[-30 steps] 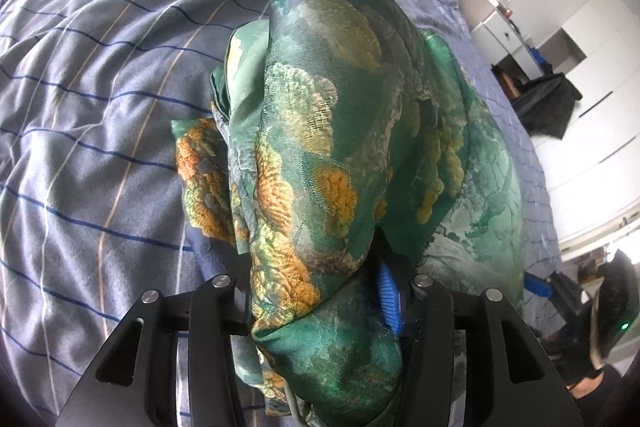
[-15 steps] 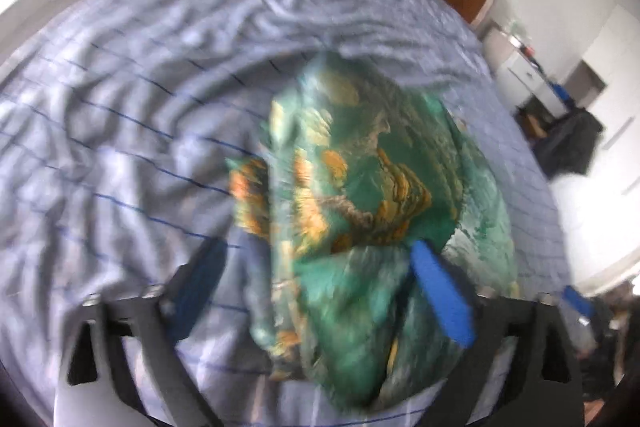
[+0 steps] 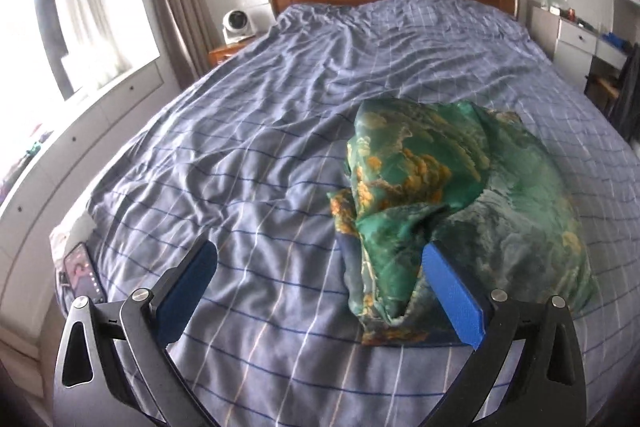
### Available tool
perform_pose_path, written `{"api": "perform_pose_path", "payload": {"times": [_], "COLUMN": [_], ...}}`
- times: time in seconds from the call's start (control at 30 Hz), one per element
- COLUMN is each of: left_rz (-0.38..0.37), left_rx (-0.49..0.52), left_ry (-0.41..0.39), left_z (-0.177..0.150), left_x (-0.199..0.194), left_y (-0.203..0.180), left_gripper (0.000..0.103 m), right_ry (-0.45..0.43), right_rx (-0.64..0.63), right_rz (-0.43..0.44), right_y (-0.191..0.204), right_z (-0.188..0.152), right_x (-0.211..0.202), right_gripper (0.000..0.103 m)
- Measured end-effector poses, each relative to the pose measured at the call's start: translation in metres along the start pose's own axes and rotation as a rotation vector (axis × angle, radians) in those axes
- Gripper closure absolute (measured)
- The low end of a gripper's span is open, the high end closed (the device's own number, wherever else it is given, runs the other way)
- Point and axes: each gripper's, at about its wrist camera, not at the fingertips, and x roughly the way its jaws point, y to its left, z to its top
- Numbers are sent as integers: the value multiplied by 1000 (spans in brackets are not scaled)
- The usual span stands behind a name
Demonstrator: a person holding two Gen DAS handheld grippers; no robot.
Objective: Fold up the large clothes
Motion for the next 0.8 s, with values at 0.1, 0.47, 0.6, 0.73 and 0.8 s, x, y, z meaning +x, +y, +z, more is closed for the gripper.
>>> {"api": "perform_pose_path", "payload": {"times": [0.1,0.47,0.6,0.73,0.8], "left_rz": [12,-69,-194,-338,-414], "left_rx": [16,41,47,-60,-145], "left_ry": [-9,62,198,278,258], "left_z": [2,0,-16,-11,3], "left_x": [-3,-2,10,20,26], "left_y": [-5,-7,6,37,52], "left_gripper": [1,1,2,1,1], "right_ry": [9,7,-41,35,87], "right_rx": [-1,-3,-76,-112,-56], "right_rz": [-27,-61,-34,-40,-3], "right_y": [-6,-12,-11,-18,-25], "right_z": [-2,-3,-4,-15,-18], "right_x": [-1,-5,-10,4,13], "right_gripper": [23,23,13,12,12]}}
